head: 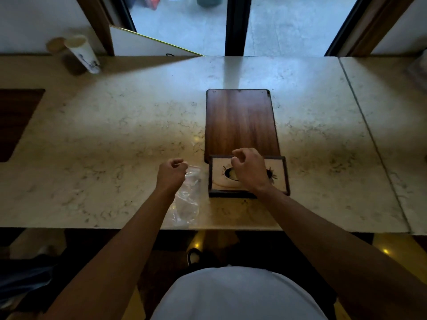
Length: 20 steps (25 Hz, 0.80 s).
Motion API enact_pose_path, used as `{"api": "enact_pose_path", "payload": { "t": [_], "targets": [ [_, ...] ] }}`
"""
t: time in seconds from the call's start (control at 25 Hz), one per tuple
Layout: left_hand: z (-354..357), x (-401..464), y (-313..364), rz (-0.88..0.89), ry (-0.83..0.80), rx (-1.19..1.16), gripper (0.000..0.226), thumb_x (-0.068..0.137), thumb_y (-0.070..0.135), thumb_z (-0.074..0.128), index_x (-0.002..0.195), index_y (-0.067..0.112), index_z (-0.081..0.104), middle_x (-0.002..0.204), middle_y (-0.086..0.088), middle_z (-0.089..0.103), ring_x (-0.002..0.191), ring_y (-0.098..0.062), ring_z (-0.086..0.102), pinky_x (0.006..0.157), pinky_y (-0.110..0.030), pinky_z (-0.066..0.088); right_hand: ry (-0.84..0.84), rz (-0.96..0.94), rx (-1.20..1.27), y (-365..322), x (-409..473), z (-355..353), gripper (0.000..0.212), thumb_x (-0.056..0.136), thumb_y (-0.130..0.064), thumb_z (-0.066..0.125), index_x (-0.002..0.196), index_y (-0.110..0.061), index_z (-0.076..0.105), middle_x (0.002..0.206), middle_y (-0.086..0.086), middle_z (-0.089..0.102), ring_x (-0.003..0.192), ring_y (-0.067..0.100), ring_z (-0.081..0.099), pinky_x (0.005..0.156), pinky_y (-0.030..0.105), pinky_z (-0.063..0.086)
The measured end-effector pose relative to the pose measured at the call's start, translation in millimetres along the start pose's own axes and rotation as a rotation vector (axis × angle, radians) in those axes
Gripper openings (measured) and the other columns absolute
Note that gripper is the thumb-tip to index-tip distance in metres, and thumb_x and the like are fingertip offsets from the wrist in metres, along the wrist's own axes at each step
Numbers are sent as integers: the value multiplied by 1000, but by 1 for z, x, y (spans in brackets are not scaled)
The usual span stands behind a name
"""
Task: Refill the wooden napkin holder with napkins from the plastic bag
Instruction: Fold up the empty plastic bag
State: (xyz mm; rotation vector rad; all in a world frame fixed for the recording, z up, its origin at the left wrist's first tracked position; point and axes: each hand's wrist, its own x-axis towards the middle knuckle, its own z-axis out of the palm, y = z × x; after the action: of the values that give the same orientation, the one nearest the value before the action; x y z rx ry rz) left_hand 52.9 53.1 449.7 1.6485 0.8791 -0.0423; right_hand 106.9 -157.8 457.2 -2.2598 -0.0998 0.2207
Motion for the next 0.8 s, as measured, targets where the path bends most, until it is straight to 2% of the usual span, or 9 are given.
{"api": "enact_pose_path", "payload": {
  "t": [0.08,0.12,0.24,0.32,0.48,0.6,0.68,0.76,0.8],
  "targets": [
    [-22,1,-14,-28,49,8,30,93,14,65,121,4,65,112,-19,69,94,-27,66,94,-50,57,-117,-56,-29,-15,-10,20,20,96,-27,56,101,-16,72,92,-3,70,77,8,64,66,25,52],
    [-32,2,-24,-35,83,44,28,92,15,65,117,5,67,112,-18,70,95,-27,66,93,-49,57,-180,-55,-52,-21,-15,31,22,95,-28,56,90,-16,74,81,-2,72,69,9,67,63,31,57],
    [-59,2,-55,-72,190,189,27,88,18,67,113,8,69,112,-15,72,98,-29,67,89,-44,57,-410,-4,-216,-35,-30,67,30,89,-29,57,78,-6,73,74,11,73,66,25,70,65,44,61],
    [-69,4,-70,-120,187,249,35,87,21,67,120,9,65,118,-15,70,101,-30,66,91,-43,55,-495,14,-361,-38,-36,87,29,88,-32,57,81,-7,68,75,9,70,67,24,66,62,38,59],
    [-69,10,-82,-170,73,266,55,89,27,65,140,12,50,131,-16,61,113,-31,61,94,-40,51,-531,70,-457,-38,-42,117,34,90,-38,60,66,-15,53,64,1,57,57,15,55,47,26,39],
    [-63,12,-86,-191,35,208,58,87,27,65,141,13,48,135,-15,58,114,-30,61,86,-36,50,-514,189,-366,-34,-44,131,27,89,-38,61,85,-11,58,80,3,64,69,18,62,54,29,50],
    [-62,16,-90,-197,46,194,56,86,28,67,138,12,50,132,-14,59,111,-30,62,88,-38,52,-451,315,-206,-32,-44,134,28,89,-37,62,98,-11,59,87,2,64,75,18,64,59,31,52],
    [-64,22,-94,-225,56,137,52,85,27,68,131,6,56,118,-15,65,100,-30,66,83,-37,55,-386,414,-30,-30,-43,135,30,91,-35,59,106,-10,61,92,6,67,80,21,67,67,38,59],
    [-65,24,-96,-241,50,87,48,85,27,69,125,1,60,104,-14,69,85,-28,67,72,-33,54,-374,443,30,-28,-42,135,30,92,-34,57,107,-9,62,94,9,69,81,23,69,70,41,60]
  ]
}}
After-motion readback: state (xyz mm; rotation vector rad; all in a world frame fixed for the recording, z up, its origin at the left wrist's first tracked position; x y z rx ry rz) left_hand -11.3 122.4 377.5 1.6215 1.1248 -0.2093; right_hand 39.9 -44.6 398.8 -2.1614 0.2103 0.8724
